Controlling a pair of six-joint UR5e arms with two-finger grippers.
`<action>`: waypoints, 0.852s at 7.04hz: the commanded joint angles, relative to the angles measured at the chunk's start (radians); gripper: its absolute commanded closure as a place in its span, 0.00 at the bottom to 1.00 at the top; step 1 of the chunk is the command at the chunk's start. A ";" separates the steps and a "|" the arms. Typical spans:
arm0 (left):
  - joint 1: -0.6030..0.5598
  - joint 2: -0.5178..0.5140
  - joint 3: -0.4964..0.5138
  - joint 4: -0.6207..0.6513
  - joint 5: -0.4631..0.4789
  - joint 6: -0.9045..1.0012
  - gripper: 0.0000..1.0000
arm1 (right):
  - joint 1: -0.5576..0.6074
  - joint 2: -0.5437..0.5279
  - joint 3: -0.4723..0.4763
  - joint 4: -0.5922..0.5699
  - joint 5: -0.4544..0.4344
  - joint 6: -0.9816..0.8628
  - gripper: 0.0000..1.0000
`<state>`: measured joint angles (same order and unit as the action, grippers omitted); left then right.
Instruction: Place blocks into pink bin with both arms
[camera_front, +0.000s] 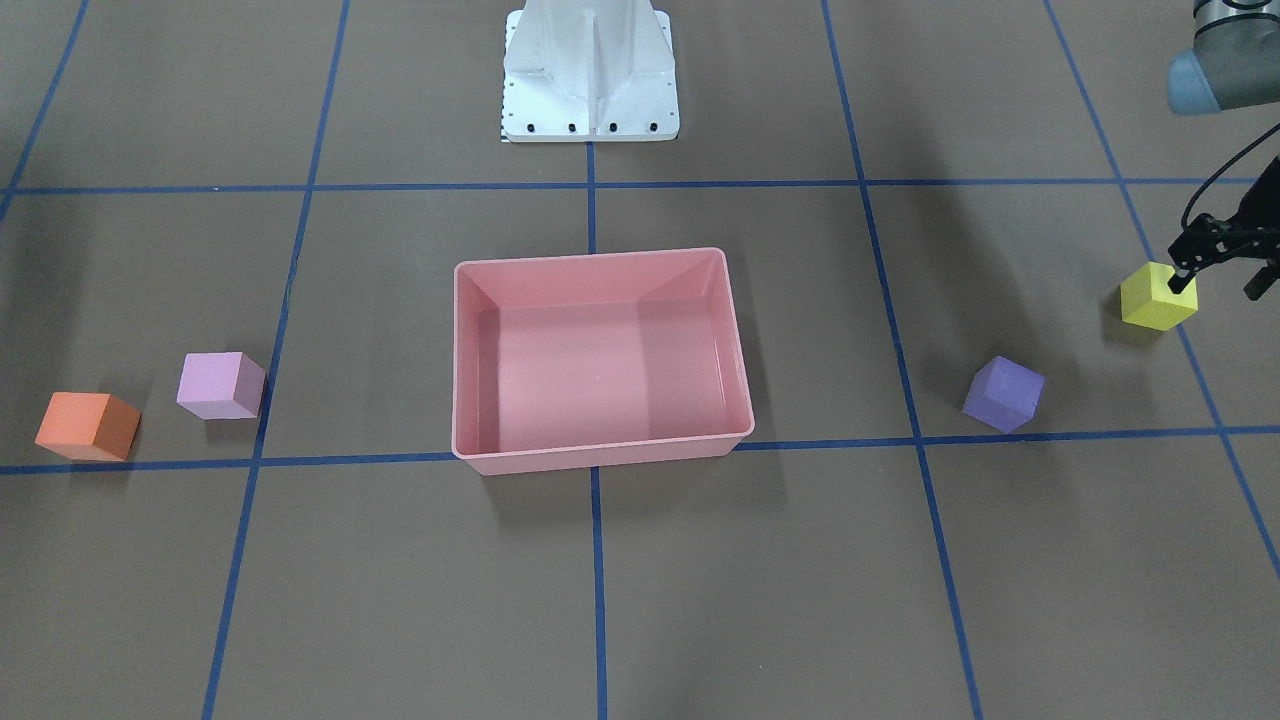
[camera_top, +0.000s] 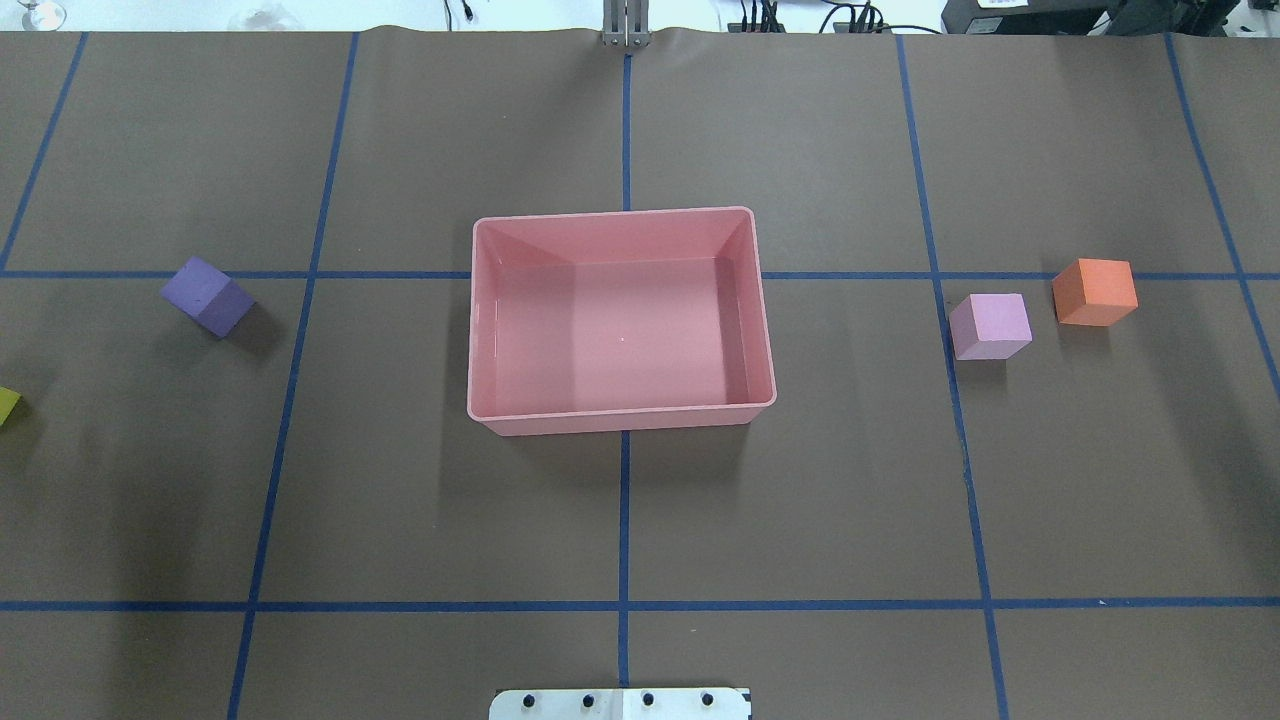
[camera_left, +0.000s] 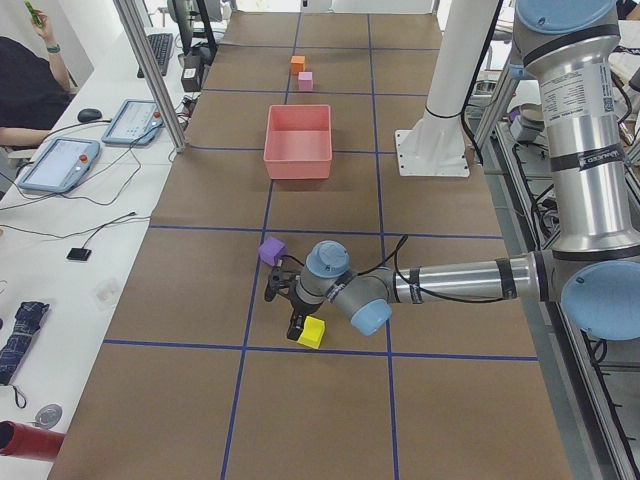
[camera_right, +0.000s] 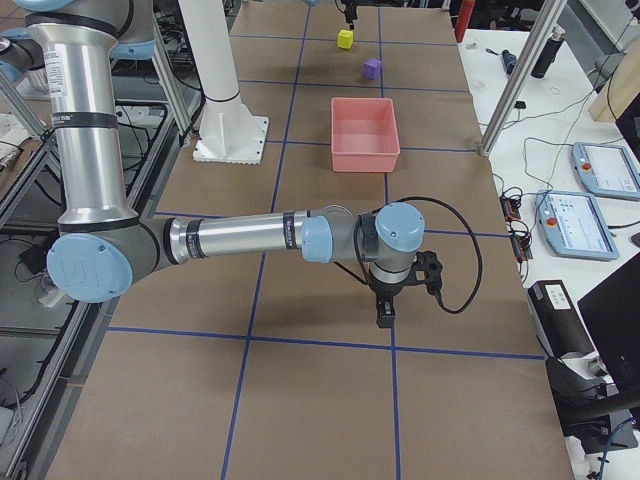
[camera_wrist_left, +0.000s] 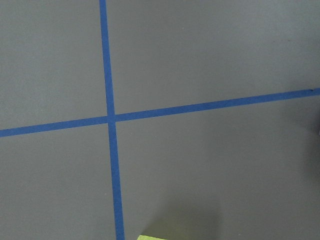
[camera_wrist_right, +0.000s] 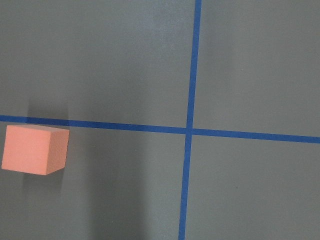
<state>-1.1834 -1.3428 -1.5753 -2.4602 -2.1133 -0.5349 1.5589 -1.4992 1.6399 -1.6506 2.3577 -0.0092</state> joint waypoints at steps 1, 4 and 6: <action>0.039 0.001 0.018 -0.013 0.001 0.000 0.01 | 0.001 0.001 -0.002 0.000 0.000 0.000 0.00; 0.067 0.001 0.037 -0.020 0.036 0.001 0.01 | 0.000 0.001 -0.002 0.000 0.000 0.000 0.00; 0.089 -0.001 0.057 -0.026 0.036 0.001 0.01 | 0.000 0.001 -0.002 0.000 0.000 0.000 0.00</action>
<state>-1.1094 -1.3431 -1.5280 -2.4843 -2.0800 -0.5338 1.5588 -1.4987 1.6383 -1.6506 2.3577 -0.0092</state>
